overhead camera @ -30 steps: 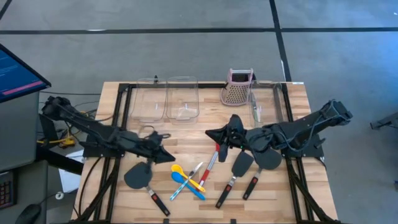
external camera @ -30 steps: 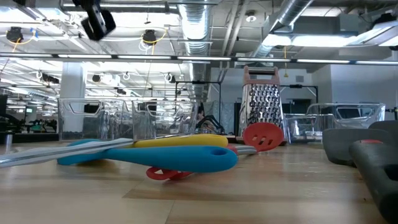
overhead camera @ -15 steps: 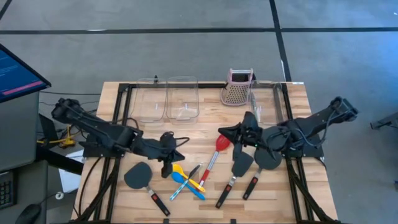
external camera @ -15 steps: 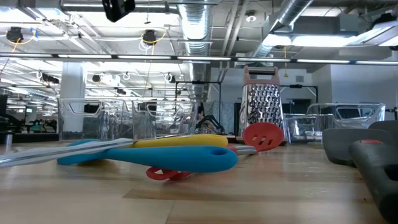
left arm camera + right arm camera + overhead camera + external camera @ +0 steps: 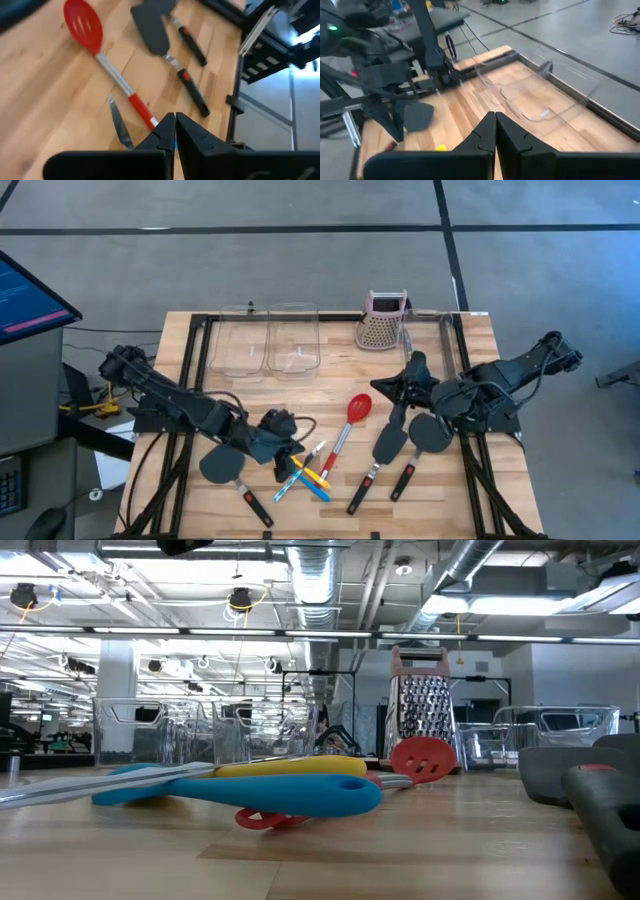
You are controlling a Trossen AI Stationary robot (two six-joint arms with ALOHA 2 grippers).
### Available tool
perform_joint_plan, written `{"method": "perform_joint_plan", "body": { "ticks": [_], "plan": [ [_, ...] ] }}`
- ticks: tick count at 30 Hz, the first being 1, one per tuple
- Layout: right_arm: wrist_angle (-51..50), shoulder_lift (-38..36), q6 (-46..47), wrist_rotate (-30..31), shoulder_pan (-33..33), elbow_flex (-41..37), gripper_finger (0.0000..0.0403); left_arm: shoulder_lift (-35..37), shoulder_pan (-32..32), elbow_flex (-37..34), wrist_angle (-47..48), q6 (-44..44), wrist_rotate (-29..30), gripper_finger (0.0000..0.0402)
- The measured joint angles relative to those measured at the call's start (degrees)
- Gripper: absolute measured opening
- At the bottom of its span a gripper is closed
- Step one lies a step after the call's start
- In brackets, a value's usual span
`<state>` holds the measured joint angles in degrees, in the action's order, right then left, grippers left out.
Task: Pick & Place Kitchen Items
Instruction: Put the blue table knife into the right transparent bin
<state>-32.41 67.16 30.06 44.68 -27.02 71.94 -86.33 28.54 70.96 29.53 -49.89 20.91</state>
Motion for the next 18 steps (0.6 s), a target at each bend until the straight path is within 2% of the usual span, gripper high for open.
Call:
{"method": "perform_joint_plan", "body": {
  "ticks": [3,12,18],
  "plan": [
    [-3.4,-1.0,1.2,-0.5,0.0,0.0,0.0001,-2.9,1.1,0.1,0.0,-5.6,-0.6,0.0001],
    [-12.3,-2.4,8.8,-1.1,0.0,0.0,0.0001,-6.9,6.1,0.1,0.0,-16.8,-10.9,0.0001],
    [-15.7,-2.3,9.0,-1.1,0.1,0.0,0.0001,-7.3,9.1,1.6,-0.6,-27.2,-11.1,0.0001]
  ]
}}
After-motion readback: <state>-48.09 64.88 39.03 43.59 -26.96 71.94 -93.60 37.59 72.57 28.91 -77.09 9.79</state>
